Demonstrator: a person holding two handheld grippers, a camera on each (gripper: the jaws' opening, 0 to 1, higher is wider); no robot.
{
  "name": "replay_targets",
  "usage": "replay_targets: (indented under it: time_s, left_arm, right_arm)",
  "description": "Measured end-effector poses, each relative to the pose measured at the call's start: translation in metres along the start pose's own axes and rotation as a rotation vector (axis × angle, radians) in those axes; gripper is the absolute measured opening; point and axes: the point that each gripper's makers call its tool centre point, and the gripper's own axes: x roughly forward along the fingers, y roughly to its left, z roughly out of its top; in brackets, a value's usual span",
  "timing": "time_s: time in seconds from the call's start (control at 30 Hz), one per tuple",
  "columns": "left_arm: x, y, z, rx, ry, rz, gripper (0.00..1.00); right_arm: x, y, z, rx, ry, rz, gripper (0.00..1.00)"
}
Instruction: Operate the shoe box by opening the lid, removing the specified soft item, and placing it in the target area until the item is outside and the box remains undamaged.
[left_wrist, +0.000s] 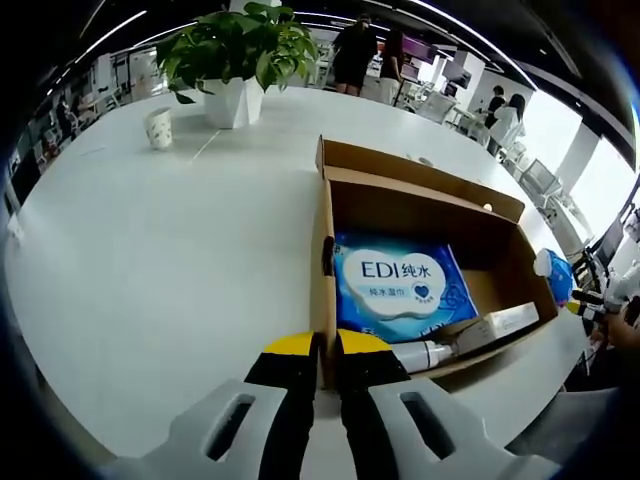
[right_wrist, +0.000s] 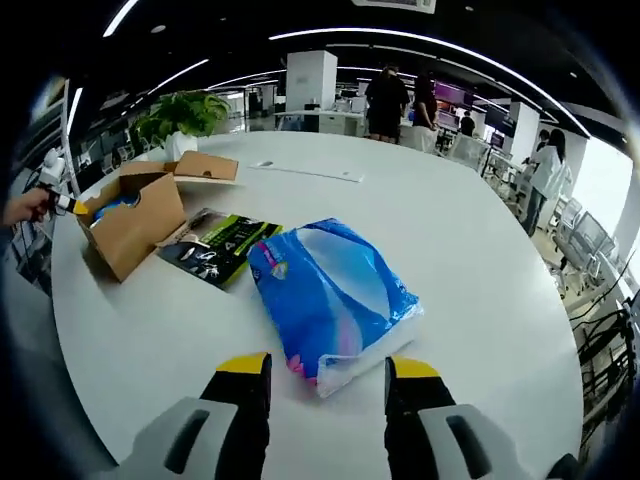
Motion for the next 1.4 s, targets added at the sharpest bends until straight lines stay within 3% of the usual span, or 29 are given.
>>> replay_targets:
  time_s: [0.23,0.53,1.03,1.4]
  left_arm:
    - [0.000,0.000,0.000,-0.003,-0.001,-0.002,0.05]
    - [0.000,0.000,0.000,0.001,0.000,-0.001,0.05]
    - [0.001,0.000,0.001,-0.001,-0.002,-0.005,0.05]
    - [0.001,0.000,0.001,0.001,-0.004,-0.004,0.05]
  right_arm:
    - [0.011,0.002,-0.005,-0.052,0.038,-0.010,0.45]
    - [0.015,-0.008,0.000,-0.084,0.029,-0.027,0.39]
    - [0.024,-0.020,0.005,-0.175,0.068,0.003,0.39]
    - [0.030,-0.036,0.008,-0.181,0.091,-0.008,0.38]
